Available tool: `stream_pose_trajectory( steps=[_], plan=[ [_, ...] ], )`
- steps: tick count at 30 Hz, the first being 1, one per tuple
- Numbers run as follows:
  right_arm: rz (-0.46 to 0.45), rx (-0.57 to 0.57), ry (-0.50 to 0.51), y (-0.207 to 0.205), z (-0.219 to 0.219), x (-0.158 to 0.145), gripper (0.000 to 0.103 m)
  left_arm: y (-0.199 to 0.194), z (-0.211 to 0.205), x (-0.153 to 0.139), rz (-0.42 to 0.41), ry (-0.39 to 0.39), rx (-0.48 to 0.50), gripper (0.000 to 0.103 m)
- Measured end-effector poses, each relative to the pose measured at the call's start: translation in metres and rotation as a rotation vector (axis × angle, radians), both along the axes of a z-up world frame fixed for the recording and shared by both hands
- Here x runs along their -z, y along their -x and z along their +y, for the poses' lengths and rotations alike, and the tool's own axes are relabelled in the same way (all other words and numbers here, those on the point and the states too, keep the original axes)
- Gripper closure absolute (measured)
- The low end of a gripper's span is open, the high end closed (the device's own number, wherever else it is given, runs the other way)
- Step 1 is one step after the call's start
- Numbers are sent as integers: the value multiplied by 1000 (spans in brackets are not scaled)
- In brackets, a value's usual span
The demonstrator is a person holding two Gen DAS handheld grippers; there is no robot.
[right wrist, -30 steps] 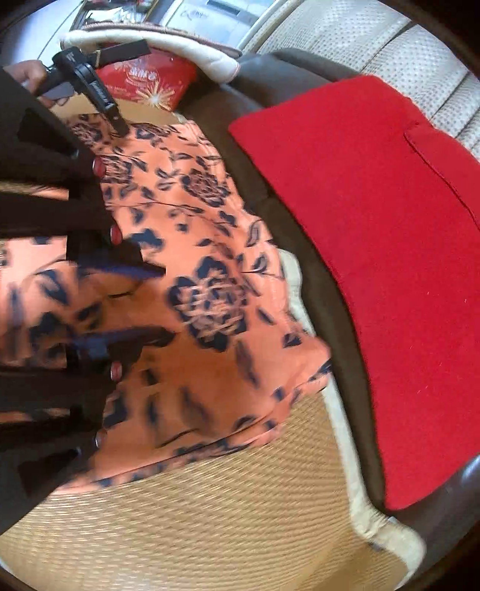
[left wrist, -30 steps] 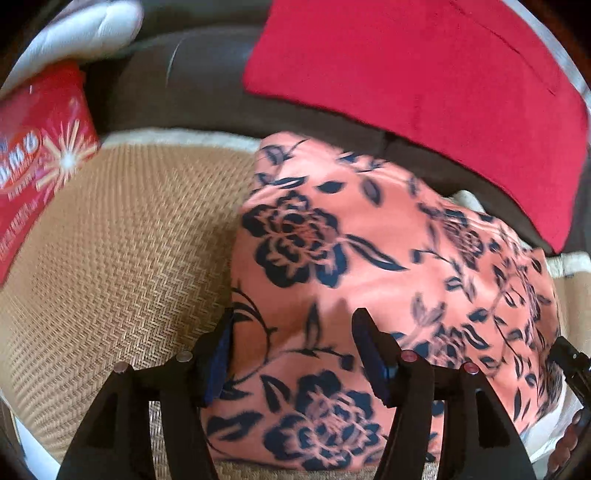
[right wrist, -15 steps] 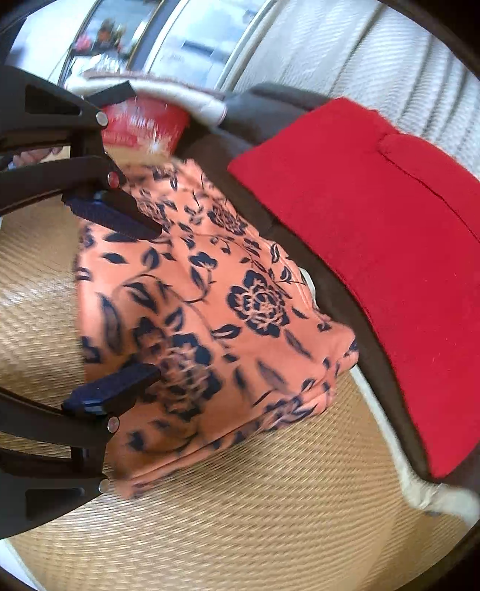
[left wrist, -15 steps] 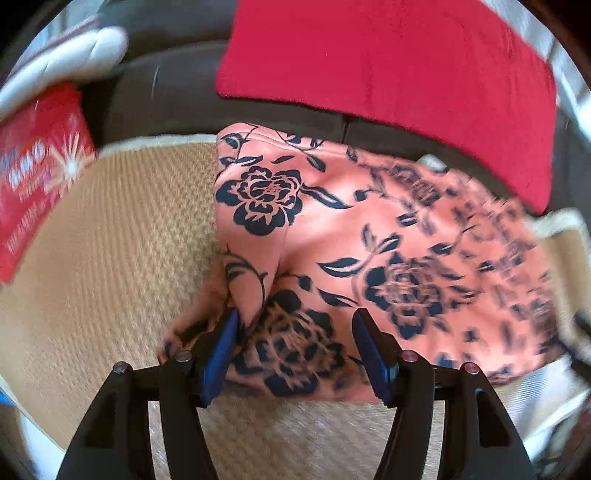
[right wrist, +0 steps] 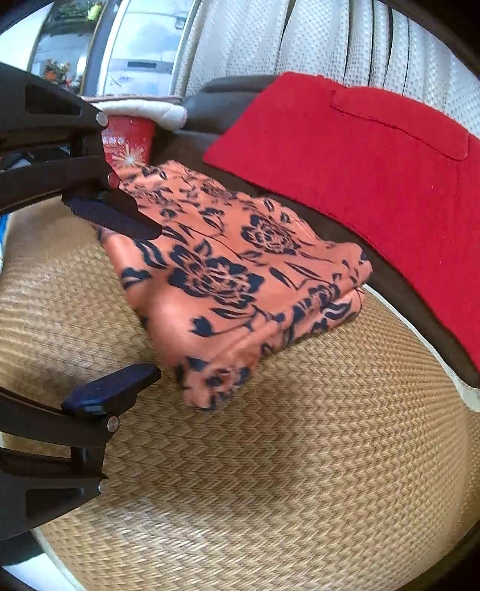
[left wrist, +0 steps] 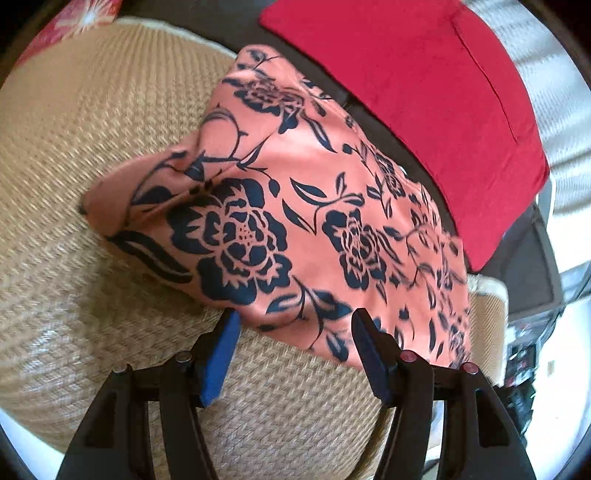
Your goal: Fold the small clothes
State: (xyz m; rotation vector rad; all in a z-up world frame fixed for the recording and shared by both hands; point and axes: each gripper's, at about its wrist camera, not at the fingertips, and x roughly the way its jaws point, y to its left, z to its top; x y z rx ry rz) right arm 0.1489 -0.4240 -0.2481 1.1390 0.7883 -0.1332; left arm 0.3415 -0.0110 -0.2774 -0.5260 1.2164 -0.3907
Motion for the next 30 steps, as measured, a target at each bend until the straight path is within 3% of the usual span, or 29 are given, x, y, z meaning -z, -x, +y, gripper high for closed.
stream_pose_trajectory(
  steps=[6,9,10,12,14,16,21,30],
  plan=[
    [-48,11,-10,-32,-5,8,30,-16,-1,9,4,41,-96,52],
    [-75,36,23,-46,-4,7,33,-19,-6,11,-16,18,-122,67],
    [-82,42,34,-50,-3,7,38,-20,-9,13,-20,8,-127,69],
    [-57,59,69,-56,-4,9,80,-20,-12,16,-23,2,-136,77],
    [-42,83,41,-58,-7,18,88,-20,-17,18,-25,-14,-134,82],
    [-37,90,80,-57,-5,13,90,-17,-20,19,-23,-25,-123,87],
    [-30,58,306,-50,18,-15,92,2,-23,17,-32,-62,-78,92],
    [14,46,379,12,21,-16,92,69,-40,15,-46,-132,52,92]
  ],
)
